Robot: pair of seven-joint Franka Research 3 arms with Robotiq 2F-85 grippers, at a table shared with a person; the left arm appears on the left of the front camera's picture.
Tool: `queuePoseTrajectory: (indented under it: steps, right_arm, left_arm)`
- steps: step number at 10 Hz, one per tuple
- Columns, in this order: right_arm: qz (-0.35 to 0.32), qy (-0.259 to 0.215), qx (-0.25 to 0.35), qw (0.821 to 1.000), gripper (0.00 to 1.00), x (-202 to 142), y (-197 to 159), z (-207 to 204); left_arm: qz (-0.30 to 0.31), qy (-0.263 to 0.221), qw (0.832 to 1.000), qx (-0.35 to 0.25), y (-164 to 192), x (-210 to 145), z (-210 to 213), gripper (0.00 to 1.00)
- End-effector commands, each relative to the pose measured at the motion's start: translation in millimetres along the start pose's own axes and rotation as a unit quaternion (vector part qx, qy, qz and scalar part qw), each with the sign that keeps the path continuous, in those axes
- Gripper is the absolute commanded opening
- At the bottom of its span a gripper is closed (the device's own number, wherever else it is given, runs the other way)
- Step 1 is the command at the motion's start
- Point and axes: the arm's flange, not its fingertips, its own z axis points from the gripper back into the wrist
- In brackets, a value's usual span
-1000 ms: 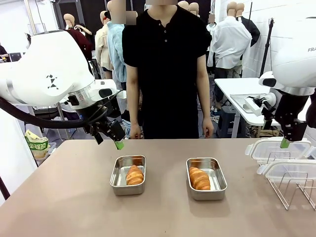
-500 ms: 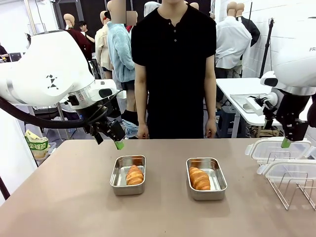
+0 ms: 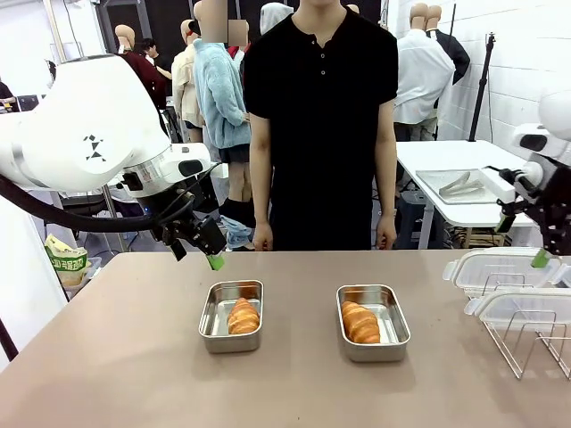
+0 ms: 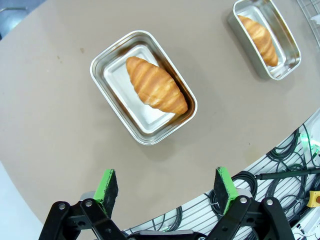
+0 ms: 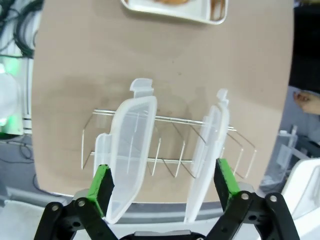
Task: Place the bread in airtight containers.
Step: Pick up one Airtight Container lid and hand it to the human.
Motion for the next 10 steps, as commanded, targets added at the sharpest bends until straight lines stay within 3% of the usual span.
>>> queuePoseTrajectory:
  steps: [1, 3, 7, 10]
  right_arm:
    - [0.017, -0.031, 0.005, 0.999, 1.00, -16.1, 21.3, -6.1]
    - [-0.009, -0.042, -0.006, 0.999, 1.00, -18.4, 33.4, -0.1]
    - [-0.009, -0.004, -0.006, 1.000, 1.00, -2.8, 43.2, 3.0]
    - [-0.009, 0.068, 0.058, 0.996, 1.00, 10.8, 39.0, -15.0]
  left_arm:
    - [0.000, -0.001, 1.000, -0.001, 0.6, 0.6, -0.1, 1.00]
    - [0.000, -0.001, 1.000, -0.001, 0.6, 0.6, -0.1, 1.00]
    - [0.000, -0.001, 1.000, -0.001, 0.6, 0.6, -0.1, 1.00]
    - [0.000, -0.001, 1.000, -0.001, 0.6, 0.6, -0.1, 1.00]
